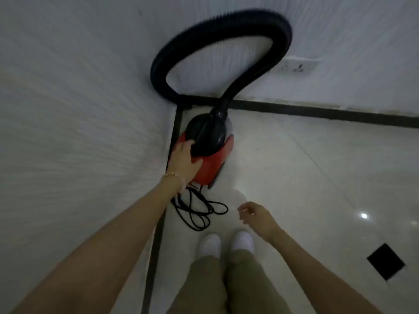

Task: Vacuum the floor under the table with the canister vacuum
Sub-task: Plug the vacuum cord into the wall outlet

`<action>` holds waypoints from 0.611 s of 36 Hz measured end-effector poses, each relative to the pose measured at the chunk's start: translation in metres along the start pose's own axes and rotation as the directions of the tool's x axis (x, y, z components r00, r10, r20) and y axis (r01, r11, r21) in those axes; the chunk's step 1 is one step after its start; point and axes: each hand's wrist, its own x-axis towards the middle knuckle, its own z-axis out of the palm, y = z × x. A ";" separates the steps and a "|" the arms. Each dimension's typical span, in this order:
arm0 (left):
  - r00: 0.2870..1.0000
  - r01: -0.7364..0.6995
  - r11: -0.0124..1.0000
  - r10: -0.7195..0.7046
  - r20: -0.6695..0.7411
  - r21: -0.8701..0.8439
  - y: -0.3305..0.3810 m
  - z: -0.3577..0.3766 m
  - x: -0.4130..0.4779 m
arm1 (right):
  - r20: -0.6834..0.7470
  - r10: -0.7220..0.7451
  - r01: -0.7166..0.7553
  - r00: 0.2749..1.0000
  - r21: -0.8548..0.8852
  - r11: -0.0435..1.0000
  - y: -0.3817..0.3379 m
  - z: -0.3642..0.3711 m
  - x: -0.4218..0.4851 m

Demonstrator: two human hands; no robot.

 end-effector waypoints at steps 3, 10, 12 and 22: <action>0.996 -0.051 0.995 0.056 -0.066 0.084 -0.017 0.015 0.039 | 0.048 -0.062 0.069 0.997 -0.164 0.984 0.024 0.026 0.046; 0.974 -0.199 0.966 0.176 -0.143 -0.162 -0.056 0.052 0.092 | 0.203 -0.215 0.267 0.955 -0.277 0.923 0.056 0.078 0.133; 0.960 -0.251 0.937 0.210 -0.186 -0.241 -0.058 0.059 0.097 | 0.254 -0.258 0.330 0.932 -0.300 0.895 0.061 0.090 0.150; 0.952 -0.303 0.840 0.290 -0.100 -0.450 -0.049 0.054 0.122 | 0.378 -0.490 0.603 0.785 -0.287 0.744 0.056 0.145 0.208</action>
